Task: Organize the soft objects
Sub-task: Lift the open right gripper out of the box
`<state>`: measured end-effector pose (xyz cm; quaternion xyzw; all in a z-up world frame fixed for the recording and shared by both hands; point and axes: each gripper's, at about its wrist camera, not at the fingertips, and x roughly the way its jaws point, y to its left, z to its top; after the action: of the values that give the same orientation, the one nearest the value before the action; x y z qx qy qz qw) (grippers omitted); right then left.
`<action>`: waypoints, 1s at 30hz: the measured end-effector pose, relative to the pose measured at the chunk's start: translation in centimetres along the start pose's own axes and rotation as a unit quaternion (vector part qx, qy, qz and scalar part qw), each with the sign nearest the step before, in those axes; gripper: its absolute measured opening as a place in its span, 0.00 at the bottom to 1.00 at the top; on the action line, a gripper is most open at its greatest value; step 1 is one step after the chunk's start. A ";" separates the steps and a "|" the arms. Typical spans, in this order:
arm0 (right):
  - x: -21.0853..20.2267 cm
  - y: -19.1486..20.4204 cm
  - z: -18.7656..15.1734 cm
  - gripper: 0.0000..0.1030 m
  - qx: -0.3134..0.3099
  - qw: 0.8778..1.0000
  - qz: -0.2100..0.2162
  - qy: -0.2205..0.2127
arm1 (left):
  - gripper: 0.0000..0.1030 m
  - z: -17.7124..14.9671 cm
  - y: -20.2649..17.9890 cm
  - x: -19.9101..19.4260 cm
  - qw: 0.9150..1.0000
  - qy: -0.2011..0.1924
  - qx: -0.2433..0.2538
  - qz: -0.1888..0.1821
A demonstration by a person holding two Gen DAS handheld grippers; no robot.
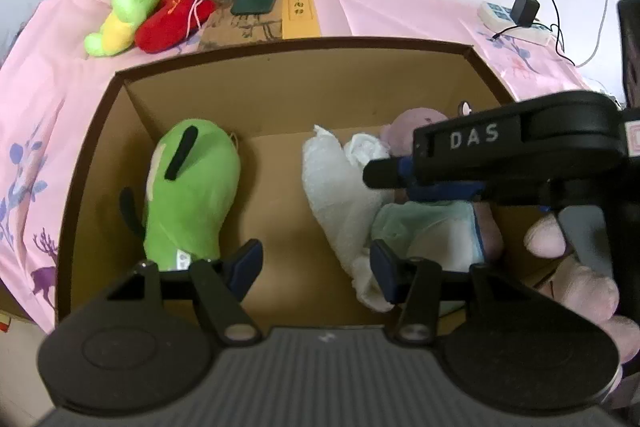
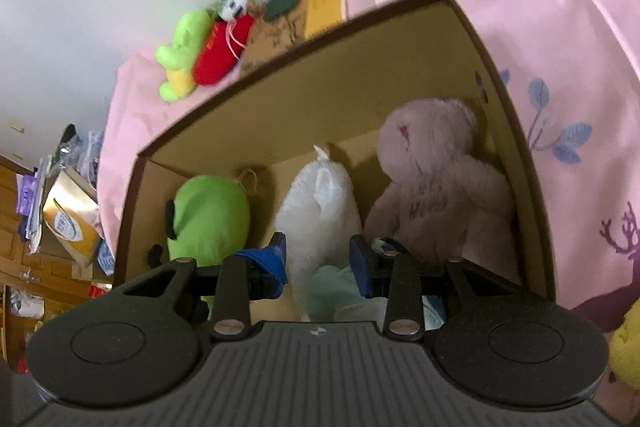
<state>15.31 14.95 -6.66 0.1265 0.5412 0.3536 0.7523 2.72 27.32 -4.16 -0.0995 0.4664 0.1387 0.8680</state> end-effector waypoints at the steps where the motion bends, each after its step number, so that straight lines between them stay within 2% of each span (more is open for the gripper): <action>1: -0.3 0.1 0.0 0.19 -0.004 1.000 0.000 -0.008 | 0.50 0.0 -0.1 -0.1 1.000 -0.001 0.001 0.001; 7: -2.5 0.4 -0.1 0.19 -0.024 0.998 -0.005 -0.053 | 0.50 0.1 -0.5 -0.5 1.000 -0.006 0.004 0.006; 18: -6.4 0.1 -1.8 0.19 -0.052 0.994 0.032 -0.092 | 0.53 0.0 -2.3 -3.1 0.999 -0.037 -0.006 0.025; 22: -8.0 -0.5 -3.0 0.19 -0.064 0.991 0.051 -0.107 | 0.54 -0.6 -3.0 -4.2 0.998 -0.049 -0.018 0.028; 26: -9.8 -1.4 -4.2 0.19 -0.087 0.985 0.054 -0.140 | 0.54 -1.4 -4.0 -5.0 0.998 -0.052 -0.027 0.027; 30: -11.6 -3.0 -4.6 0.19 -0.106 0.981 0.053 -0.154 | 0.58 -1.9 -5.7 -5.8 0.998 -0.061 -0.025 0.023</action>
<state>10.39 4.21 -1.74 0.1273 0.3712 0.4244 0.8160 0.04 20.51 -0.09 -0.1024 0.4114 0.1759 0.8884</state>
